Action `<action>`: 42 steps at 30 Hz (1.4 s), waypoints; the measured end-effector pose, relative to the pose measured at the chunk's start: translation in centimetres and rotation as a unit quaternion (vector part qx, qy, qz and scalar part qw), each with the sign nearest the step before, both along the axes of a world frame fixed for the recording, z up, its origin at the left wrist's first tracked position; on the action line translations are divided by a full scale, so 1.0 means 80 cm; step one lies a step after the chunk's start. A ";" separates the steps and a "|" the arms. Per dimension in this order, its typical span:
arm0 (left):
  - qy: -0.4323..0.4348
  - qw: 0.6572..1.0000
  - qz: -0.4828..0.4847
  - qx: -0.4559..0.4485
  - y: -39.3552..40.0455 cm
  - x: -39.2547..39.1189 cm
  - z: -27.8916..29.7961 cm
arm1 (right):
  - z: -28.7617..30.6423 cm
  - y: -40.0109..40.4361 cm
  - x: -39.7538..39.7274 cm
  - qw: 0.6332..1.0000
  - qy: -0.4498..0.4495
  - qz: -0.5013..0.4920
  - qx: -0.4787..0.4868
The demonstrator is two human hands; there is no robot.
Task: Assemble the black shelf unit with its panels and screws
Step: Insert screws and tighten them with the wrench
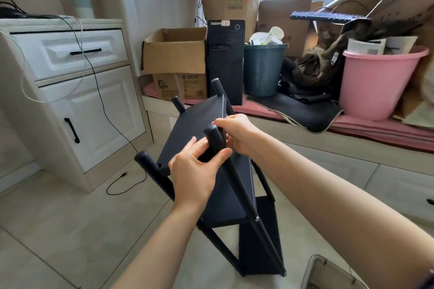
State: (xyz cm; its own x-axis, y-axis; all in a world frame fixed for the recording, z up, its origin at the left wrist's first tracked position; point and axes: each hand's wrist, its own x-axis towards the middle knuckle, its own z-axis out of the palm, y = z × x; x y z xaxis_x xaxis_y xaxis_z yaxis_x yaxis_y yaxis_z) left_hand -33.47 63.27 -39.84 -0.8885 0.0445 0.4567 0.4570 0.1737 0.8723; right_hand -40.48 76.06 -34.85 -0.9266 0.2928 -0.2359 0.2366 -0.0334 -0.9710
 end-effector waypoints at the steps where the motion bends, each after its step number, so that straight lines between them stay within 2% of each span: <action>1: -0.003 1.000 0.008 0.008 0.002 0.002 -0.005 | -0.003 0.001 0.000 1.000 -0.002 0.013 0.007; 8: -0.049 0.995 0.031 0.086 0.023 0.025 -0.039 | -0.037 0.011 0.019 0.995 -0.009 0.098 0.018; 16: -0.071 0.988 0.054 0.122 0.023 0.034 -0.069 | -0.056 0.016 0.043 0.989 -0.027 0.141 -0.035; 19: -0.069 0.988 0.071 0.120 0.023 0.034 -0.075 | -0.061 0.036 0.058 0.989 -0.025 0.144 -0.018; 28: -0.061 0.981 0.105 0.152 0.033 0.044 -0.091 | -0.104 0.135 0.136 0.997 -0.004 0.078 0.005; 37: -0.093 0.969 0.137 0.184 0.052 0.069 -0.123 | -0.228 0.240 0.259 0.991 -0.128 -0.018 -0.033; 42: -0.137 0.959 0.154 0.195 0.076 0.077 -0.144 | -0.280 0.269 0.292 0.985 -0.159 -0.041 -0.049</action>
